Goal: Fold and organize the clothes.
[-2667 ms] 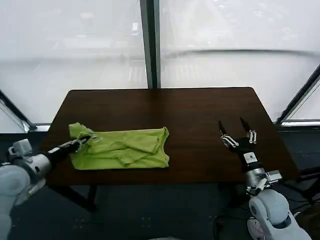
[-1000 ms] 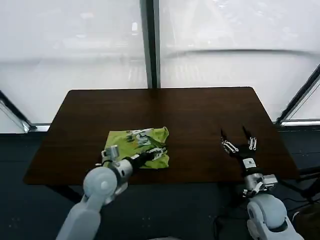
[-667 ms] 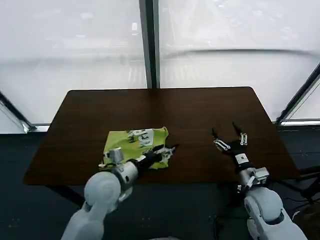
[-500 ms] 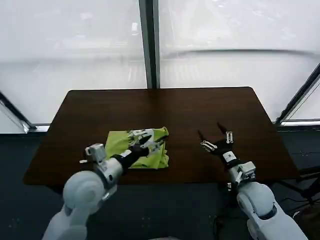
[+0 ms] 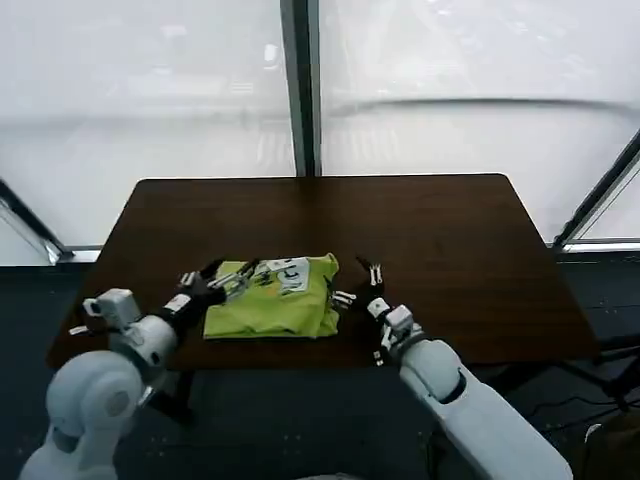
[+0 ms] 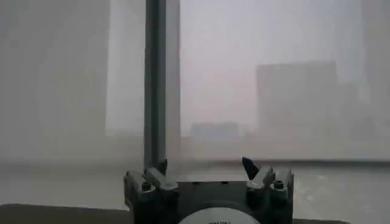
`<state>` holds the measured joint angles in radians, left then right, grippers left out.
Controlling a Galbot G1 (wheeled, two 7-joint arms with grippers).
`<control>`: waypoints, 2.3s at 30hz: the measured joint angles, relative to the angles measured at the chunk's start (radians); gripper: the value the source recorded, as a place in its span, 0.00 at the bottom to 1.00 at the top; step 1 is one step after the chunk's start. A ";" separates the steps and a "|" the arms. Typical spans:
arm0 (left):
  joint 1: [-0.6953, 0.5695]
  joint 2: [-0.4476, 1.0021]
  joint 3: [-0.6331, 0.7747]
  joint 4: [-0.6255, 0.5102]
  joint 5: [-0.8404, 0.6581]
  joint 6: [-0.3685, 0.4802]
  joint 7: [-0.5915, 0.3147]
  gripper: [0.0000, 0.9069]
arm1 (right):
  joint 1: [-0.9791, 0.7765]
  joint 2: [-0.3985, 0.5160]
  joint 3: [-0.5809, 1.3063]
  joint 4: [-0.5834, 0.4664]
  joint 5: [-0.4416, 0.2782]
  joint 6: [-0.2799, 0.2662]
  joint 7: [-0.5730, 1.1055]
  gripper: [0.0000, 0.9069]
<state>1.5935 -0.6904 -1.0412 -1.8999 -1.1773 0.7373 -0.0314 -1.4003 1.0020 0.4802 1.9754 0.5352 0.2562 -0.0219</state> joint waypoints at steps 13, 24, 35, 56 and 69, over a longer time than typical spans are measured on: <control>-0.140 -0.188 0.213 -0.165 -0.165 -0.001 -0.088 0.00 | -0.007 0.028 0.005 0.004 -0.028 -0.006 0.022 0.97; -0.290 -0.344 0.467 -0.206 -0.165 -0.001 -0.159 0.00 | -0.155 0.102 0.119 0.045 -0.105 -0.018 0.027 0.97; -0.347 -0.414 0.594 -0.192 -0.111 -0.001 -0.170 0.00 | -0.171 0.143 0.142 0.026 -0.126 -0.020 0.028 0.97; -0.354 -0.642 0.780 -0.128 0.135 -0.001 -0.161 0.97 | -0.129 0.146 0.108 -0.004 -0.156 -0.032 0.032 0.97; -0.272 -0.507 0.523 -0.376 0.294 -0.001 -0.054 0.97 | -0.028 0.045 -0.018 -0.015 -0.189 -0.128 0.024 0.97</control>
<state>1.3217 -1.1970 -0.5185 -2.2761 -0.8834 0.7366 -0.0853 -1.4283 1.0471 0.4626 1.9605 0.3464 0.1287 0.0022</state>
